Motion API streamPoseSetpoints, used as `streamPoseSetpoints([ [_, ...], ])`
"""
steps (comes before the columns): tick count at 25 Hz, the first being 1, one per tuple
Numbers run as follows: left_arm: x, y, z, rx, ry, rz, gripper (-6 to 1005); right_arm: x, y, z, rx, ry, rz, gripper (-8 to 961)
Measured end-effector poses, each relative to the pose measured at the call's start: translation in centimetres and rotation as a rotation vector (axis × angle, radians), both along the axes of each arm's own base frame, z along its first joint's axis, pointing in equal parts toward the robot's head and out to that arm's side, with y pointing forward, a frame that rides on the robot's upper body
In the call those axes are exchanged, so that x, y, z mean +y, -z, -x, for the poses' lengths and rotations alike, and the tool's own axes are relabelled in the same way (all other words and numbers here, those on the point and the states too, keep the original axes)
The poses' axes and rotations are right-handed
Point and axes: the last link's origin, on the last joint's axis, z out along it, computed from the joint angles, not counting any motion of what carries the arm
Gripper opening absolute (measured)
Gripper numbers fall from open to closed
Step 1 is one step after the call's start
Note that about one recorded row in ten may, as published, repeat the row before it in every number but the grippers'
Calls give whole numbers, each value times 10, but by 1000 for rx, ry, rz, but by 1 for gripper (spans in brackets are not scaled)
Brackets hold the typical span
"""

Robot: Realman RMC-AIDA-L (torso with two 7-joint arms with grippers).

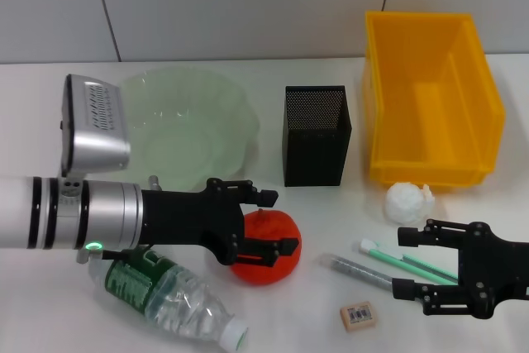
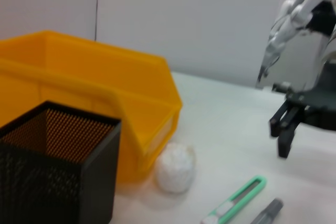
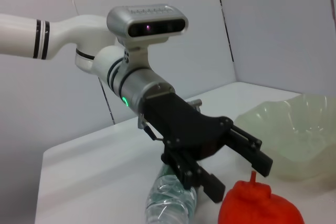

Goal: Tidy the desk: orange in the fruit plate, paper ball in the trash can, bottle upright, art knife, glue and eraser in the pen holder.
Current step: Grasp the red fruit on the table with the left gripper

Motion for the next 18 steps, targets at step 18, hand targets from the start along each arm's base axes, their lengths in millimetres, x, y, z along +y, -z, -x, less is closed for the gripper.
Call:
streamPoseSetpoints([
  [18, 5, 5, 8, 114, -15, -14, 772, 1, 0, 1, -2, -4, 0, 773],
])
